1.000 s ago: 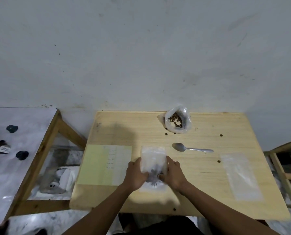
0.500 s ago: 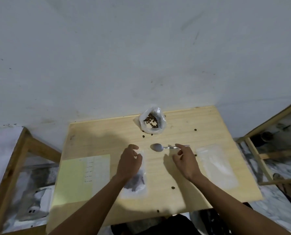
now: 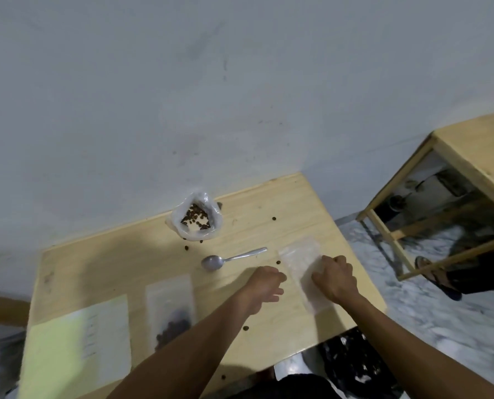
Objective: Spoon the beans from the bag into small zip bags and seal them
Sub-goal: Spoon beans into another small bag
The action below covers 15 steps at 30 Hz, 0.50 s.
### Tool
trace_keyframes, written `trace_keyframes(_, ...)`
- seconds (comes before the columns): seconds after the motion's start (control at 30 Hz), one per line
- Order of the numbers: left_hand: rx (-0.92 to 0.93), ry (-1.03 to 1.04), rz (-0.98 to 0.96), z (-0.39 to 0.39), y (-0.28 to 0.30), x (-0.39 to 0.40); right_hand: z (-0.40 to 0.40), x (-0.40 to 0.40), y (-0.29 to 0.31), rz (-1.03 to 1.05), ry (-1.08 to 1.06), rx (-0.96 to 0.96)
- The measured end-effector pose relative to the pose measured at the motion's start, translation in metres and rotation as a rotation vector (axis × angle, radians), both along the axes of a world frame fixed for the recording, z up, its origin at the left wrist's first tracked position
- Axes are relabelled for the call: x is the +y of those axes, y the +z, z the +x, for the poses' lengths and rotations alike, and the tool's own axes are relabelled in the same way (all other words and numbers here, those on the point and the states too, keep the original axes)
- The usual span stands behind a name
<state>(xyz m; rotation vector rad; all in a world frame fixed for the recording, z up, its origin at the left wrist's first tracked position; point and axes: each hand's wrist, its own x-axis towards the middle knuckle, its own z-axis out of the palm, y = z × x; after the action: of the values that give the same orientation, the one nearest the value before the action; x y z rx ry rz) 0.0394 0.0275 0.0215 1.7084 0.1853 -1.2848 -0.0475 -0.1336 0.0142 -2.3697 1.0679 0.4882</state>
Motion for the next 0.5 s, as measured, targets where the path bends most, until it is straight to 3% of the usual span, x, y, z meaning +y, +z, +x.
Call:
trace_keyframes(0.17,0.009,0.022,0.019,-0.011,-0.005,-0.019,-0.006,0.003,-0.003,-0.004,0.025,-0.034)
trace_keyframes(0.33,-0.012,0.132,-0.002,-0.015,-0.008,-0.022,-0.010,0.000,-0.008,0.099,-0.083,-0.125)
trace_keyframes(0.5,-0.060,0.137,-0.074,-0.013,-0.007,-0.023,-0.007,0.002,-0.013,0.097,-0.070,-0.083)
